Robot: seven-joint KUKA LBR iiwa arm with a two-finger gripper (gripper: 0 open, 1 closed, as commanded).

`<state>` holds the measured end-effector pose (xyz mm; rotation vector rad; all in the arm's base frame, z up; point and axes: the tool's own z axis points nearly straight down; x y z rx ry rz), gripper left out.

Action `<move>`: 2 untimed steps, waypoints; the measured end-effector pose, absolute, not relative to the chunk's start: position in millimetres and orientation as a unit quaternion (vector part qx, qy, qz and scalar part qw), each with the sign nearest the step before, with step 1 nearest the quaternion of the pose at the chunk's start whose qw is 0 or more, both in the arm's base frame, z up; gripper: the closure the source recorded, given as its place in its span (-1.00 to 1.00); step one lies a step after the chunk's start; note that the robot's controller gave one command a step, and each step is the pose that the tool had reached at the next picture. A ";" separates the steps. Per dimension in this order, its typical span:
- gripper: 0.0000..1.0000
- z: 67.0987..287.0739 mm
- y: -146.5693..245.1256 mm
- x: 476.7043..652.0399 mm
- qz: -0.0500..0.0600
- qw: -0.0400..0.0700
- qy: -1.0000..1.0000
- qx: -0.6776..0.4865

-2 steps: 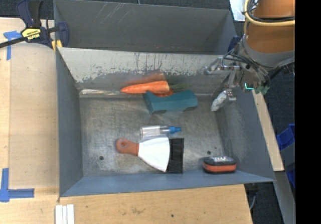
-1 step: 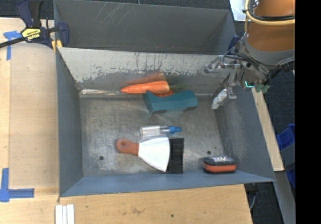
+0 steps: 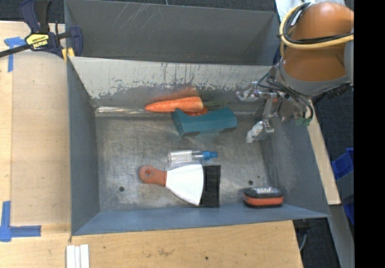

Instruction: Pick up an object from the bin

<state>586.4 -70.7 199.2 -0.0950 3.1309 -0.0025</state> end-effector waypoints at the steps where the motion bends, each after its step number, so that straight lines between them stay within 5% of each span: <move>1: -1.00 178.1 -64.0 592.3 0.001 -0.002 1.000 0.014; 2: -1.00 176.2 -62.1 581.5 0.000 0.003 0.990 0.141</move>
Offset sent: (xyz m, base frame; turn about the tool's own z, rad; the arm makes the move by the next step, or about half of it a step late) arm -0.0463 0.0093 -0.0552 -0.0439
